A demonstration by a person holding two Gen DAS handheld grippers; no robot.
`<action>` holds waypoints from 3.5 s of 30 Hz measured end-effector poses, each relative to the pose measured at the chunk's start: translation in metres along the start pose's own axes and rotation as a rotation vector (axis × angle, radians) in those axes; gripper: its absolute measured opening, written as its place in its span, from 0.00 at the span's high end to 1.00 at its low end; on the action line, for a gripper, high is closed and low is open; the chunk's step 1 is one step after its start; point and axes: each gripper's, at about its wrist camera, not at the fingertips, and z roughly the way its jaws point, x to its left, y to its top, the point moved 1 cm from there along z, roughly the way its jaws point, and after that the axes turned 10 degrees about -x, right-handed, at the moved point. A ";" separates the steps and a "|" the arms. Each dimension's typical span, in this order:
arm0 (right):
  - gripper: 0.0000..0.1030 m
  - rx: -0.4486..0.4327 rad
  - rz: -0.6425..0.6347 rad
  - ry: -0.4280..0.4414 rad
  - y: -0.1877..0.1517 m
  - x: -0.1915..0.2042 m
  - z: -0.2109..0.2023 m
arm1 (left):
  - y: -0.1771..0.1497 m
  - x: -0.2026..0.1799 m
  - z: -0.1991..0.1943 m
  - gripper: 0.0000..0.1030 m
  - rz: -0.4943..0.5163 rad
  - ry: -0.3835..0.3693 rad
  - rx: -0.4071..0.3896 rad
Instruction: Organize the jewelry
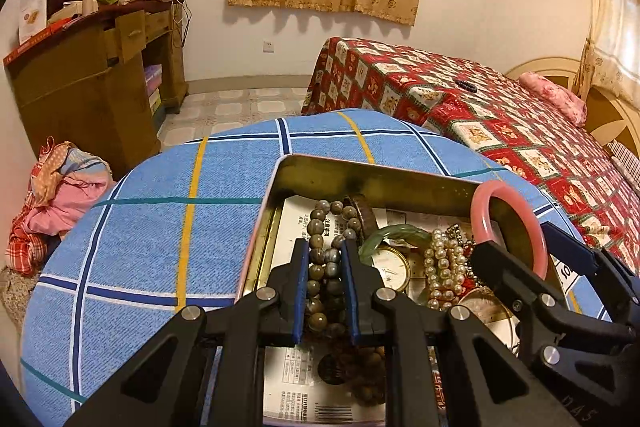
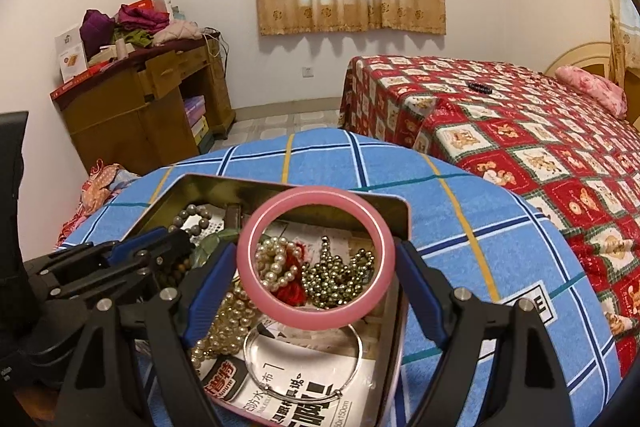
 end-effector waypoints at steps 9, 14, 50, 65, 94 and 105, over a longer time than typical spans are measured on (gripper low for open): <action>0.19 0.009 0.016 0.030 -0.001 -0.003 0.003 | 0.000 0.000 0.000 0.84 0.000 0.000 0.000; 0.18 0.006 0.027 0.037 -0.002 -0.004 0.002 | -0.001 0.000 0.000 0.84 0.000 -0.001 0.000; 0.05 -0.215 0.141 -0.122 0.009 -0.032 -0.045 | -0.004 -0.024 -0.042 0.35 0.078 0.098 -0.089; 0.02 -0.131 0.191 -0.135 -0.009 -0.021 -0.133 | -0.033 -0.016 -0.143 0.35 0.068 0.238 -0.070; 0.00 -0.298 0.097 -0.118 -0.006 0.016 -0.261 | -0.037 -0.036 -0.269 0.31 0.073 0.243 -0.237; 0.00 -0.379 0.078 -0.122 0.001 0.021 -0.273 | -0.033 -0.034 -0.281 0.30 0.058 0.255 -0.286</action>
